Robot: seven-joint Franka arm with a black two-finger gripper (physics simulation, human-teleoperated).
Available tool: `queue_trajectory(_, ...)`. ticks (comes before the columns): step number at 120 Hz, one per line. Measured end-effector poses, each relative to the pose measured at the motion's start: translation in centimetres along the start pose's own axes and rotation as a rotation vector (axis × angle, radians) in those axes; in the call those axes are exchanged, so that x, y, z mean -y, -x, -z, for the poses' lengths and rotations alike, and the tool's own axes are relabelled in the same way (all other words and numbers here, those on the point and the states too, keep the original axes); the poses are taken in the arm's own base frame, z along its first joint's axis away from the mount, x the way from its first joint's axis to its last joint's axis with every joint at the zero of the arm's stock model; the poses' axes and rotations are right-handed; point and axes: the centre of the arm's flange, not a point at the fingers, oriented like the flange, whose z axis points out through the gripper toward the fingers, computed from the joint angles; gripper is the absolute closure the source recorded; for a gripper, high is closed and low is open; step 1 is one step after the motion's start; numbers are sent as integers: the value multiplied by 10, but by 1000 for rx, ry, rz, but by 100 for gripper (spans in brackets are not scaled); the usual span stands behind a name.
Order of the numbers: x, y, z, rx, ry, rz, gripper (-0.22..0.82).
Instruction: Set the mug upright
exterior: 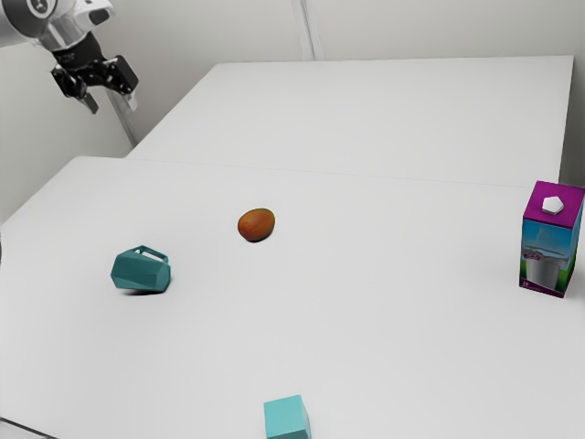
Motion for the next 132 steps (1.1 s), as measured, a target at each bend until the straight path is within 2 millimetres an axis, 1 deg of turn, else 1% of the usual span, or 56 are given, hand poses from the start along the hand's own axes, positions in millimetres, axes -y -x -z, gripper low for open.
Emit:
queue_trajectory(7,0,7,9,2,26,13,2)
queue_trajectory(13,1,11,11,14,38,21,2)
queue_trajectory(16,1,12,7,29,44,24,2)
queue_trajectory(20,3,13,-3,53,54,33,2)
queue_trajectory(24,11,15,-11,71,68,53,2)
queue_trajectory(29,33,20,-25,97,101,100,2)
queue_trajectory(40,110,42,-70,152,233,263,2)
queue_trajectory(46,144,50,-94,164,304,327,2)
queue_trajectory(56,188,61,-137,174,407,389,2)
queue_trajectory(65,212,65,-173,178,465,398,2)
queue_trajectory(72,220,65,-200,184,502,385,2)
queue_trajectory(85,228,66,-265,213,573,372,2)
queue_trajectory(89,229,67,-280,215,590,364,2)
queue_trajectory(95,229,70,-295,212,610,351,2)
queue_trajectory(103,230,79,-320,216,639,346,2)
queue_trajectory(112,233,86,-334,202,658,330,2)
queue_trajectory(120,230,101,-342,198,687,319,2)
queue_trajectory(126,227,109,-343,184,711,308,2)
queue_trajectory(132,226,111,-340,160,732,294,2)
